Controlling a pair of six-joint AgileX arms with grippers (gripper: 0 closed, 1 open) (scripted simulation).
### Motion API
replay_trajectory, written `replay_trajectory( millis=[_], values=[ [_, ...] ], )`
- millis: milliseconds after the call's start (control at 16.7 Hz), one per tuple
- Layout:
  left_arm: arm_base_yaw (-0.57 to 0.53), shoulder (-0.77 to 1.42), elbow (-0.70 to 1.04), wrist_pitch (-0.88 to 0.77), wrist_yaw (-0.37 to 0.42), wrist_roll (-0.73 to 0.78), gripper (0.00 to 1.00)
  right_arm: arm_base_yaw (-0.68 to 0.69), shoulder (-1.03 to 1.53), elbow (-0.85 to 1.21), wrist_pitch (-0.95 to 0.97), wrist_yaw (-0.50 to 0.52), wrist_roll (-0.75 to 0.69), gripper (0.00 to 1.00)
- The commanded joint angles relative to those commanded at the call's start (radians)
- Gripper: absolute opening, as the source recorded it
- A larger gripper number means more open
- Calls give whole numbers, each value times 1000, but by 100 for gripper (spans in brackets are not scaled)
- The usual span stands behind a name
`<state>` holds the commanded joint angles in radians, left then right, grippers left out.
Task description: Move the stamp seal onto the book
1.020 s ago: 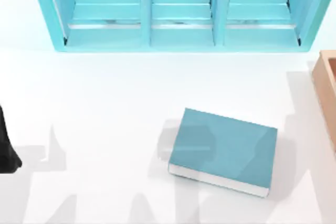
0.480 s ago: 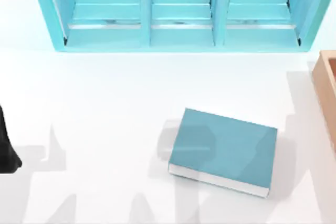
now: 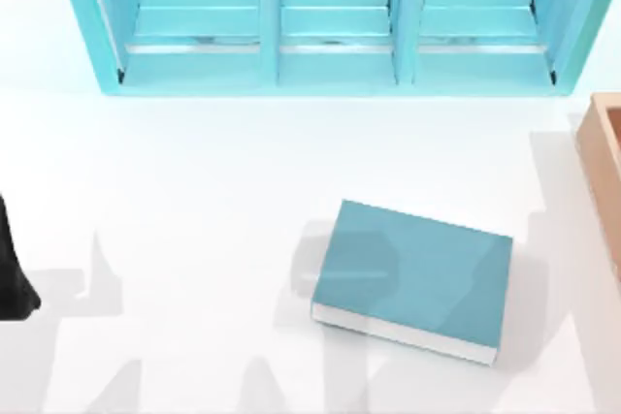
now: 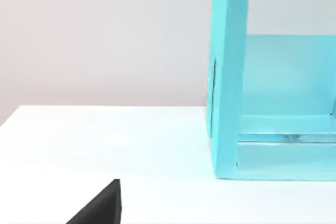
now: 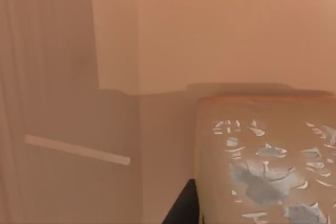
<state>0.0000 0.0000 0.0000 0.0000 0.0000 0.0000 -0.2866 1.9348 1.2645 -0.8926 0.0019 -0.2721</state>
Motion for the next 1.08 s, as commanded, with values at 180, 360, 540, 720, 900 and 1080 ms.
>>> replay_trajectory(
  millis=[180,360,540,720,900,1080],
  values=[
    [0,0,0,0,0,0,100,0,0,0,0,0,0,0],
    [0,0,0,0,0,0,100,7,-9,13,-14,4,11,0],
    [0,0,0,0,0,0,100,61,-42,90,-98,16,74,0],
    [0,0,0,0,0,0,100,161,-75,201,-232,22,175,0],
    [0,0,0,0,0,0,100,282,-95,314,-379,18,287,0],
    [0,0,0,0,0,0,100,383,-107,407,-505,9,380,0]
  ],
)
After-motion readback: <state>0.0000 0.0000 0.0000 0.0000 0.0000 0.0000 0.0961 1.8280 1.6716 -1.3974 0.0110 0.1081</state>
